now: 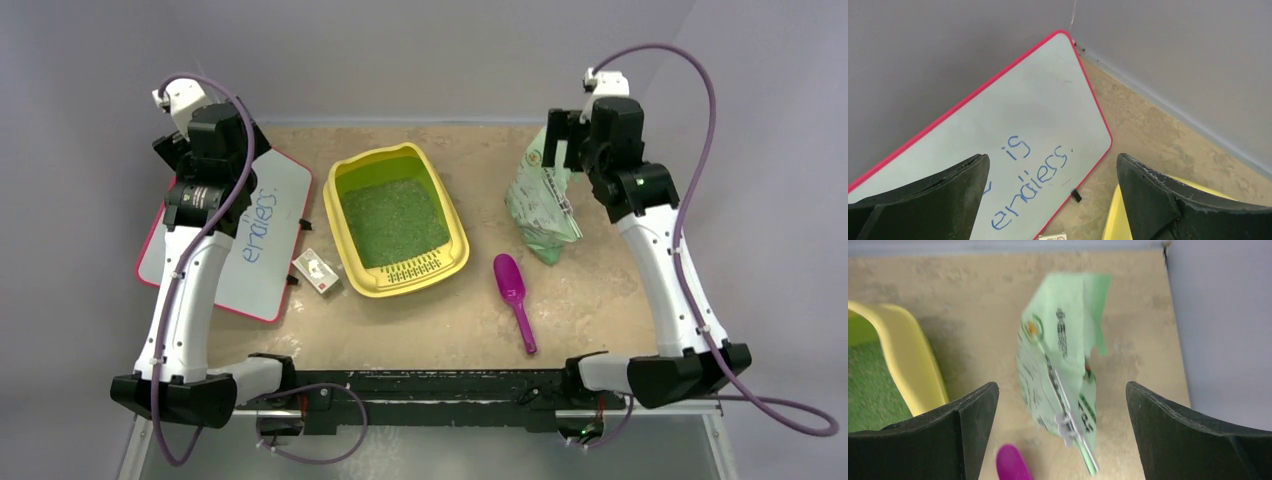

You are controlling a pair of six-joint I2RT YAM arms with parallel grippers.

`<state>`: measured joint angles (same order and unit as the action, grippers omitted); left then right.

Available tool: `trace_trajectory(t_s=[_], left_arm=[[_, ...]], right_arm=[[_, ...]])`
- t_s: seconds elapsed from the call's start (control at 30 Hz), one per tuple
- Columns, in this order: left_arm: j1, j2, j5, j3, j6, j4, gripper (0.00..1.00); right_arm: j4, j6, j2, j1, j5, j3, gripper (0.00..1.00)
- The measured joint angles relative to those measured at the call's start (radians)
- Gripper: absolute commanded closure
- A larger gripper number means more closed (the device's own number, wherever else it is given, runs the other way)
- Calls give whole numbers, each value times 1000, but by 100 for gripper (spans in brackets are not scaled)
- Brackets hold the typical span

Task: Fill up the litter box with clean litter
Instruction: Move the distractor to the center of the board.

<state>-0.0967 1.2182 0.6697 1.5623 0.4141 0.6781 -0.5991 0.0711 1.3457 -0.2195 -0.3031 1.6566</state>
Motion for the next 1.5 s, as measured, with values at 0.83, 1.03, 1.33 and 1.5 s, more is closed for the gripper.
trace_trajectory(t_s=[0.83, 1.03, 1.33, 1.5], left_arm=[[-81, -267, -263, -520, 208, 114, 1], [-84, -237, -357, -618, 283, 81, 1], [-84, -135, -412, -741, 378, -60, 2], [-80, -69, -412, -774, 408, -192, 3]], right_arm=[[-22, 265, -319, 180, 404, -592, 1], [14, 312, -288, 183, 472, -602, 1], [61, 336, -180, 188, 514, -593, 1], [74, 340, -131, 188, 532, -564, 1]])
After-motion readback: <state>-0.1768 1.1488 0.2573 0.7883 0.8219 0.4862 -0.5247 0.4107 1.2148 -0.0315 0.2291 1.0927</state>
